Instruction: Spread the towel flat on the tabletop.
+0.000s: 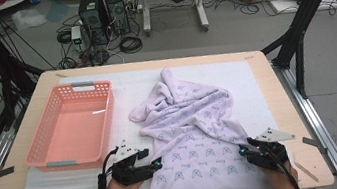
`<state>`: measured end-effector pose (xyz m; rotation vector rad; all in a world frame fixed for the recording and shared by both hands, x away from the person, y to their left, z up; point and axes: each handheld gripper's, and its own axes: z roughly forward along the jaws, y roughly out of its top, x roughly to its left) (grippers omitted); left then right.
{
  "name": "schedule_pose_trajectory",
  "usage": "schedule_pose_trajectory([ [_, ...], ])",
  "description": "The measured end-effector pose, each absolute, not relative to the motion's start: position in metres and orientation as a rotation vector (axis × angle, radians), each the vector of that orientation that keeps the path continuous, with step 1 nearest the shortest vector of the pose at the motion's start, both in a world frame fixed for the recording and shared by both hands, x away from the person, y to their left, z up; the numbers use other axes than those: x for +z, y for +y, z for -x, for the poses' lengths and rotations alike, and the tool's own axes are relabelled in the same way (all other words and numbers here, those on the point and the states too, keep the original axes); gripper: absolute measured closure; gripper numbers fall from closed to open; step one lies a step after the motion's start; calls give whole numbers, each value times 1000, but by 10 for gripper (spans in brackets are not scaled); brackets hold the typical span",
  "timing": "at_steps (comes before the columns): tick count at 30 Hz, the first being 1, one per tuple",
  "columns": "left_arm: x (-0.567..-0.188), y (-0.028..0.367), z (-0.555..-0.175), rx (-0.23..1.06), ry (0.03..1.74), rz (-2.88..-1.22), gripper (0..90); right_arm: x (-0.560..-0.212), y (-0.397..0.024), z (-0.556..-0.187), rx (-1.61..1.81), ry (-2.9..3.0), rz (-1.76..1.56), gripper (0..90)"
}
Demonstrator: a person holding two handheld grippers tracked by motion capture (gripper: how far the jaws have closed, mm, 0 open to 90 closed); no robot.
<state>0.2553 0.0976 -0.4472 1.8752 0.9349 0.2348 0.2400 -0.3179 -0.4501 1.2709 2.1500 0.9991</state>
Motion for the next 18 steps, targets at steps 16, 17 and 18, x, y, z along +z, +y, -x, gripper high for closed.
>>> schedule_pose_trajectory([
  [16,-450,84,-244,248,909,-2031,854,-444,-330,-213,1051,2265,-1258,839],
  [17,-449,86,-240,237,903,-2034,854,-444,-331,-208,1046,2273,-1248,839],
  [18,-448,87,-236,227,892,-2033,854,-444,-331,-203,1046,2281,-1232,838],
])
